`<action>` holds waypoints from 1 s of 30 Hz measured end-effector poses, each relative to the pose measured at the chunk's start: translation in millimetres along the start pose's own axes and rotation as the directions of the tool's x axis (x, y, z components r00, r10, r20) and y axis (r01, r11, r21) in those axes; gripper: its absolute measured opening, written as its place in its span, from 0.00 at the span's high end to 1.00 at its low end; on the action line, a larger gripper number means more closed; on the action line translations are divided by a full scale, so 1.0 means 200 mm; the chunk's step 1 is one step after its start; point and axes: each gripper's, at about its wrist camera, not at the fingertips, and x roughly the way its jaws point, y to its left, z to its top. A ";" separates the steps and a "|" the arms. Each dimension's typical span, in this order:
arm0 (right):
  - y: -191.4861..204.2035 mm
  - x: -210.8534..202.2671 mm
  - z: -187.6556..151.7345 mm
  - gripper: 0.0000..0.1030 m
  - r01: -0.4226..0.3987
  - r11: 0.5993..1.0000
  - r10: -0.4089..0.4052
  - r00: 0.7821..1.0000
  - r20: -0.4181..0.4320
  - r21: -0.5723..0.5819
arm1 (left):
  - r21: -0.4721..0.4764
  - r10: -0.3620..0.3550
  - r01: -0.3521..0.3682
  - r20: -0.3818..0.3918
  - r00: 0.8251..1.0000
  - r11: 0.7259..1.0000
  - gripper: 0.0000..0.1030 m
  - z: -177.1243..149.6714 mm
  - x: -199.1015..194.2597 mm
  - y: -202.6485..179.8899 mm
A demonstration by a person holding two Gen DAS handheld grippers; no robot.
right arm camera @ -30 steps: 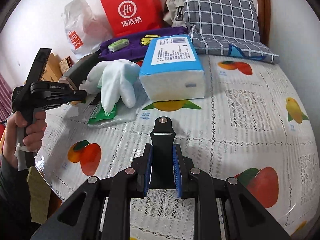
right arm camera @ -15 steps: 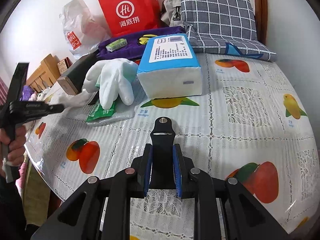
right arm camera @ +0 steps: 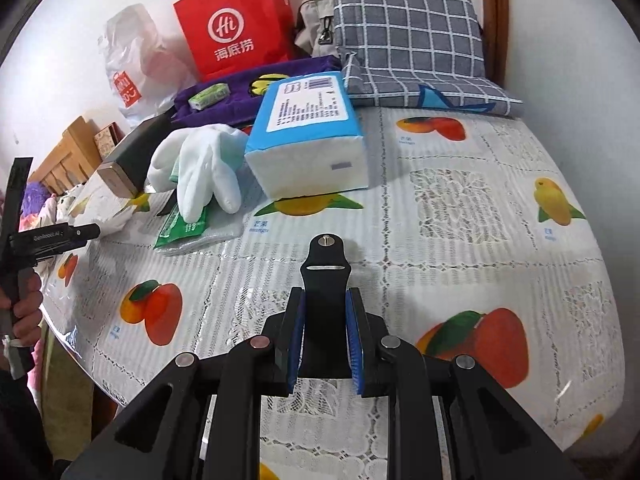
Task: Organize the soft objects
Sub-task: 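Grasp the white tissue beside the tin box with the left tool, then carry the white tissue with the left tool over the purple towel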
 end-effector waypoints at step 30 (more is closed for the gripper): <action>0.16 -0.22 0.35 0.80 -0.041 0.999 0.044 0.992 0.114 -0.030 | 0.056 -0.109 0.099 0.212 0.971 0.994 0.79 0.19 -0.44 -0.01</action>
